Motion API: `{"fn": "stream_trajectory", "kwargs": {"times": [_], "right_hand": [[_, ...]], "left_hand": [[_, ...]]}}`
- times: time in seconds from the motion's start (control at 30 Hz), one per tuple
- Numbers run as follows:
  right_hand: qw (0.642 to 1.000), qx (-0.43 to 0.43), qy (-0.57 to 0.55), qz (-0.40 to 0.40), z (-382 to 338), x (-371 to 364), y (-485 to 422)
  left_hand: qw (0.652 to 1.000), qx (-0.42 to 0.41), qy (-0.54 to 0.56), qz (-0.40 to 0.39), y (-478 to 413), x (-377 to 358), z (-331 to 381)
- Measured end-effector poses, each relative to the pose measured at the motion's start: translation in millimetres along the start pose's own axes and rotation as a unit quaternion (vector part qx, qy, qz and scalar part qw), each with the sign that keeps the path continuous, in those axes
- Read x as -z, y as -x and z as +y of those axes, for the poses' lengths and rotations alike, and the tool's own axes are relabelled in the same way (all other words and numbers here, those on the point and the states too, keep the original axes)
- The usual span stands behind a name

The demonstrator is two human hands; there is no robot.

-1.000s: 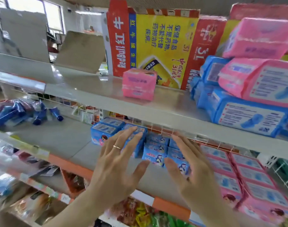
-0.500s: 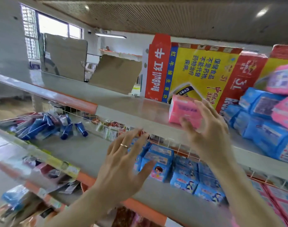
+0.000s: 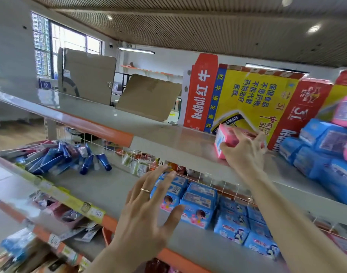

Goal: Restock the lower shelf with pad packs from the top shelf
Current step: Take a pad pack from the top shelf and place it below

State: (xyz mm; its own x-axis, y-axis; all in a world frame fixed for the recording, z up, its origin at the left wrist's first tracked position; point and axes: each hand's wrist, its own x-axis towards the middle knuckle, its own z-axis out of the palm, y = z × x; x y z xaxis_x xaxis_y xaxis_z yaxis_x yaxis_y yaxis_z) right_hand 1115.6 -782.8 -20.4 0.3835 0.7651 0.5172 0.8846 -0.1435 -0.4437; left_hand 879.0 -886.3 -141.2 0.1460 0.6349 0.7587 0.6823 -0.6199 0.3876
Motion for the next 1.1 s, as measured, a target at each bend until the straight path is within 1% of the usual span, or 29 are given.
{"fn": "stream_trajectory", "kwargs": {"times": [0.07, 0.13, 0.2, 0.23, 0.27, 0.3, 0.33, 0.37, 0.4, 0.5, 0.57, 0.63, 0.67, 0.73, 0.83, 0.87, 0.9, 0.93, 1.0, 1.07, 1.1], "right_hand": [[0.999, 0.01, -0.036, 0.027, 3, -1, 3], [0.992, 0.029, -0.109, 0.054, 3, 4, 8], [0.977, 0.049, -0.195, 0.067, 3, 12, 17], [0.966, 0.053, -0.245, 0.062, 3, 19, 24], [0.948, 0.05, -0.312, 0.042, 3, 27, 32], [0.918, 0.039, -0.394, 0.009, 3, 37, 42], [0.881, 0.022, -0.472, -0.031, 4, 47, 54], [0.846, 0.002, -0.529, -0.07, 8, 57, 67], [0.822, -0.015, -0.561, -0.102, 12, 66, 80], [0.775, -0.034, -0.603, -0.184, 38, 86, 119], [0.742, -0.072, -0.625, -0.232, 65, 92, 140], [0.731, -0.12, -0.618, -0.262, 96, 93, 158], [0.731, -0.152, -0.611, -0.262, 110, 94, 167], [0.728, -0.216, -0.59, -0.276, 140, 95, 186], [0.724, -0.304, -0.537, -0.307, 179, 95, 205], [0.724, -0.338, -0.515, -0.309, 193, 95, 210], [0.72, -0.351, -0.507, -0.319, 213, 97, 218], [0.716, -0.369, -0.494, -0.328, 230, 101, 228], [0.717, -0.406, -0.463, -0.327, 258, 109, 250], [0.724, -0.402, -0.456, -0.324, 290, 121, 278], [0.73, -0.395, -0.453, -0.326, 303, 128, 289]], "left_hand": [[1.0, 0.017, 0.026, -0.004, 4, 3, -1], [0.997, 0.04, 0.064, -0.011, 7, 6, 0], [0.99, 0.072, 0.118, -0.024, 10, 8, 0], [0.983, 0.093, 0.154, -0.033, 11, 8, 0], [0.973, 0.116, 0.195, -0.042, 12, 7, -1], [0.958, 0.146, 0.241, -0.054, 12, 6, -2], [0.939, 0.175, 0.289, -0.068, 11, 6, -2], [0.915, 0.204, 0.337, -0.082, 11, 5, -1], [0.893, 0.226, 0.378, -0.088, 10, 4, 1], [0.836, 0.282, 0.461, -0.088, 9, -2, 11], [0.784, 0.337, 0.511, -0.098, 13, -10, 21], [0.739, 0.376, 0.546, -0.122, 22, -17, 38], [0.738, 0.377, 0.541, -0.138, 28, -23, 45], [0.754, 0.359, 0.521, -0.175, 38, -34, 73], [0.753, 0.352, 0.509, -0.222, 59, -53, 111], [0.767, 0.321, 0.491, -0.26, 69, -63, 122], [0.782, 0.279, 0.464, -0.309, 82, -68, 139], [0.794, 0.247, 0.442, -0.335, 96, -73, 154], [0.799, 0.257, 0.426, -0.337, 122, -85, 177], [0.801, 0.291, 0.414, -0.319, 139, -102, 199], [0.794, 0.311, 0.417, -0.316, 148, -110, 209]]}}
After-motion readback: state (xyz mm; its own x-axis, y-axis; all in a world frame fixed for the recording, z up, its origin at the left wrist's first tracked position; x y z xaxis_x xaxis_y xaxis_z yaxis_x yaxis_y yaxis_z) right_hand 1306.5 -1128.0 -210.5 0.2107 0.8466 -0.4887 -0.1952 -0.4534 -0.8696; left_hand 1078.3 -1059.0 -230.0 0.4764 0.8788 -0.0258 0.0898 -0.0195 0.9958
